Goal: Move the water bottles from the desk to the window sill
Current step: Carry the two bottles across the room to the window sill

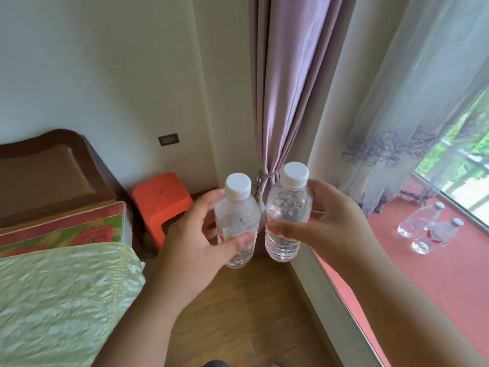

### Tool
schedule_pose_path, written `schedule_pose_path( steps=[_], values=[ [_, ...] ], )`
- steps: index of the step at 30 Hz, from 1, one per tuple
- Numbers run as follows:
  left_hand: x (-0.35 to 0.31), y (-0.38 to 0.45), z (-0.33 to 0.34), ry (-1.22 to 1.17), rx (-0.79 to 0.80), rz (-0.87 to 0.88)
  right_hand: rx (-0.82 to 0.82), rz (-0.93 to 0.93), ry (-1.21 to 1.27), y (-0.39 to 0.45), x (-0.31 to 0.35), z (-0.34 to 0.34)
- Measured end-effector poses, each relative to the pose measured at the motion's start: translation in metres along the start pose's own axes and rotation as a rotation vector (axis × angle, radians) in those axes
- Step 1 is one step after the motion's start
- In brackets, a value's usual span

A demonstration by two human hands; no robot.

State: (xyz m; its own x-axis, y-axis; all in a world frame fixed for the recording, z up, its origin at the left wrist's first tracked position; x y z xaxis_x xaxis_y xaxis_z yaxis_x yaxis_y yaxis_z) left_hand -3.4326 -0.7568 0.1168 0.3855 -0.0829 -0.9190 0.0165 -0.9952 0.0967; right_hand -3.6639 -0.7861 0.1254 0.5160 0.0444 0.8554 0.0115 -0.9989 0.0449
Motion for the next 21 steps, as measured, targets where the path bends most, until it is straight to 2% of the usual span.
schedule_pose_path(
  steps=[7,15,21],
  values=[
    [0.000,0.092,0.057,0.009,0.195,0.069,-0.129,0.146,-0.010,0.038,-0.041,-0.033],
    [-0.022,0.207,0.139,-0.018,0.503,0.169,-0.465,0.296,-0.029,0.068,-0.067,-0.092],
    [-0.041,0.259,0.191,-0.036,0.704,0.237,-0.657,0.409,-0.015,0.073,-0.087,-0.111]
  ],
)
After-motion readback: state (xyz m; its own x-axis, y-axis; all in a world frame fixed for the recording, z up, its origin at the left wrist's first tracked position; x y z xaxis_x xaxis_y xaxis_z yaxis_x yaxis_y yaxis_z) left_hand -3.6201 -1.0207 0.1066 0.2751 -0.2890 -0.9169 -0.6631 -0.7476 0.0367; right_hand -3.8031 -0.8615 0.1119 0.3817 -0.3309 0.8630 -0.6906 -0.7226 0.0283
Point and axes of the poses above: each hand's wrist, its own y-axis towards the middle knuckle, its own z-axis out of the palm, x = y × z, the point moved 10 cm from there along y, towards the middle knuckle, and after that the axes turned 4 degrees about -y, right-handed, at the moved point
